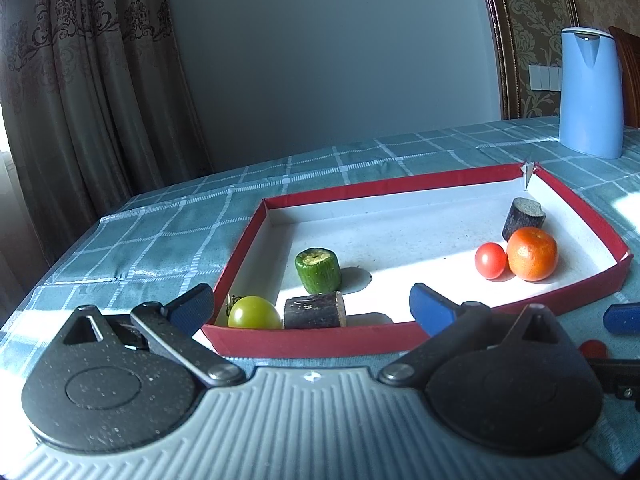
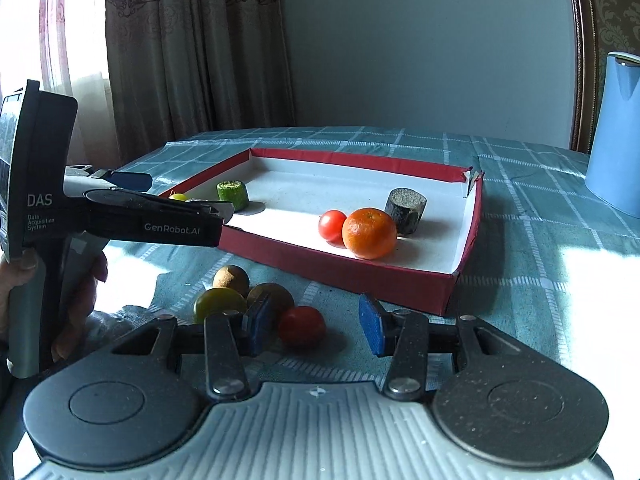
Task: Organize fruits
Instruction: 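Grasp another red cherry tomato with the right gripper while the left gripper grasps a brown fruit, then release the cherry tomato in the tray with right gripper while left gripper releases the brown fruit there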
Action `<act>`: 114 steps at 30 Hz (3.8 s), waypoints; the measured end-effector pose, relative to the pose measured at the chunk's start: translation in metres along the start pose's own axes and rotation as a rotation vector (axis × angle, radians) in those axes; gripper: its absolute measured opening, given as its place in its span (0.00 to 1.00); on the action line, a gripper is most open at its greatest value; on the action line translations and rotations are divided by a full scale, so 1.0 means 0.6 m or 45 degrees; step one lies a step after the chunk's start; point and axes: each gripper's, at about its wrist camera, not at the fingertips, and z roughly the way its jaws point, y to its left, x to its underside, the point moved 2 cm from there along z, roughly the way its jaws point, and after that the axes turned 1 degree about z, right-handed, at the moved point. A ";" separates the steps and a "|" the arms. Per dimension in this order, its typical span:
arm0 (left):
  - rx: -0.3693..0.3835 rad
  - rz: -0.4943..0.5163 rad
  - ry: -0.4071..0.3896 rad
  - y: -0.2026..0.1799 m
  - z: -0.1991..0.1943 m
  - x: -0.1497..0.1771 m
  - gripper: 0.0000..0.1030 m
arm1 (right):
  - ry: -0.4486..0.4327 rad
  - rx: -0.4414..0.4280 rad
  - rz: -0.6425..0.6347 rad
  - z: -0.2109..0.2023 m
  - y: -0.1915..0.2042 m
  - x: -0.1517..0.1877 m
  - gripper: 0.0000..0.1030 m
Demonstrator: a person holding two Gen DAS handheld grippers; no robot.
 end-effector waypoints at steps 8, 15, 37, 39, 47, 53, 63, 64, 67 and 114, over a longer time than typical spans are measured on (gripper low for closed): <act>-0.005 0.006 -0.004 -0.001 -0.001 0.000 1.00 | 0.072 0.034 -0.047 0.025 0.008 0.002 0.44; -0.006 0.009 -0.010 -0.001 -0.003 0.000 1.00 | 0.060 0.020 -0.070 0.022 0.011 0.004 0.27; 0.175 0.130 -0.004 -0.035 -0.034 0.026 1.00 | 0.005 0.029 0.038 0.004 -0.008 0.002 0.27; 0.280 0.097 0.017 -0.030 -0.039 0.024 1.00 | 0.002 0.029 0.032 0.003 -0.006 0.003 0.27; 0.308 0.173 0.006 -0.050 -0.044 0.031 1.00 | -0.006 0.040 0.044 0.000 -0.009 0.002 0.27; 0.320 0.172 0.047 -0.043 -0.035 0.031 0.90 | -0.003 0.042 0.034 -0.001 -0.007 0.003 0.27; 0.414 0.192 0.039 -0.050 -0.046 0.033 0.56 | -0.005 0.042 0.029 0.000 -0.008 0.003 0.27; 0.437 0.192 0.041 -0.050 -0.047 0.032 0.48 | -0.005 0.042 0.029 0.001 -0.008 0.003 0.27; 0.460 0.225 0.026 -0.060 -0.054 0.034 0.36 | -0.007 0.042 0.027 0.000 -0.007 0.003 0.26; 0.139 0.031 -0.031 -0.008 0.005 -0.019 0.09 | -0.121 0.098 0.014 -0.012 0.004 -0.018 0.26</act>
